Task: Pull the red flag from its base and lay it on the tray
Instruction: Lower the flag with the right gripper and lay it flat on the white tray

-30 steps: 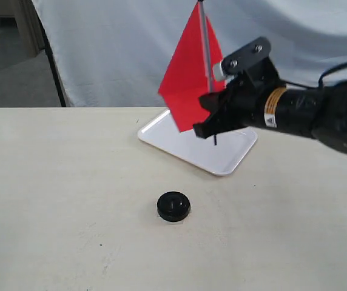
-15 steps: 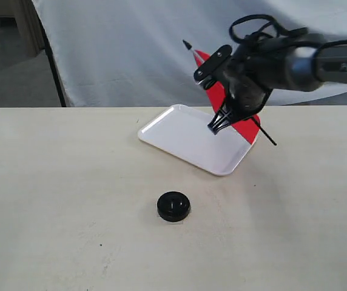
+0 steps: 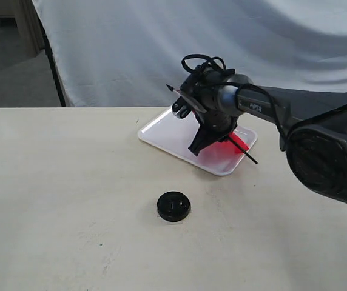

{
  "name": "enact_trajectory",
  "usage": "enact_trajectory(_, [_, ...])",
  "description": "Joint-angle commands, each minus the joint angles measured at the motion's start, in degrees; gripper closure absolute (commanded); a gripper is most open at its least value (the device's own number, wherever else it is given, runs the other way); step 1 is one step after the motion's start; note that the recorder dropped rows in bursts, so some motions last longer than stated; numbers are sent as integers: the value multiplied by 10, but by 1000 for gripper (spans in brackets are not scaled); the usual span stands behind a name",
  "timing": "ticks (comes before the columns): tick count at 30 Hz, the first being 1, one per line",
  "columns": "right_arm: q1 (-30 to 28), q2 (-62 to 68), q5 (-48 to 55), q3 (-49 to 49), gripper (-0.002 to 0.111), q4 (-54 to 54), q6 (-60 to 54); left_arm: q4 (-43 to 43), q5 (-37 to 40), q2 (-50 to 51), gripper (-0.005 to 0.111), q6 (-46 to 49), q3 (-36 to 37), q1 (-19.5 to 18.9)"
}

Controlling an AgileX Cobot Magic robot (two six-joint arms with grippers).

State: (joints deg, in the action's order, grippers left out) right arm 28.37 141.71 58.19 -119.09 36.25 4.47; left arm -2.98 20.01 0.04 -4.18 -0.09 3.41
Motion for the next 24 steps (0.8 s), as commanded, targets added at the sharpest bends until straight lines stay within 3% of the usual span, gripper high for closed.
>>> enact_trajectory(1, [0,6,-6,-7,100,-2,2,3,-3,0,105,-1,1,1])
enact_trajectory(3, [0,6,-12,-7,88,-3,4,3,-3,0,105,-1,1,1])
enact_trajectory(8, [10,6,-19,-7,44,-3,4,3,-3,0,105,-1,1,1])
enact_trajectory(10, [16,5,-19,-7,35,-3,2,3,-3,0,105,-1,1,1])
enact_trajectory(18, [33,-30,9,-7,34,-19,-4,3,-3,0,105,-1,1,1])
enact_trajectory(19, [33,-39,18,-7,35,-26,-11,3,-3,0,105,-1,1,1])
enact_trajectory(21, [29,-68,46,-7,51,-38,-19,3,-3,0,105,-1,1,1])
enact_trajectory(22, [22,-89,65,-7,70,-57,-29,3,-3,0,105,-1,1,1])
enact_trajectory(23, [17,-99,73,-7,80,-68,-37,3,-3,0,105,-1,1,1])
enact_trajectory(24, [2,-114,98,-7,109,-116,-69,3,-3,0,105,-1,1,1])
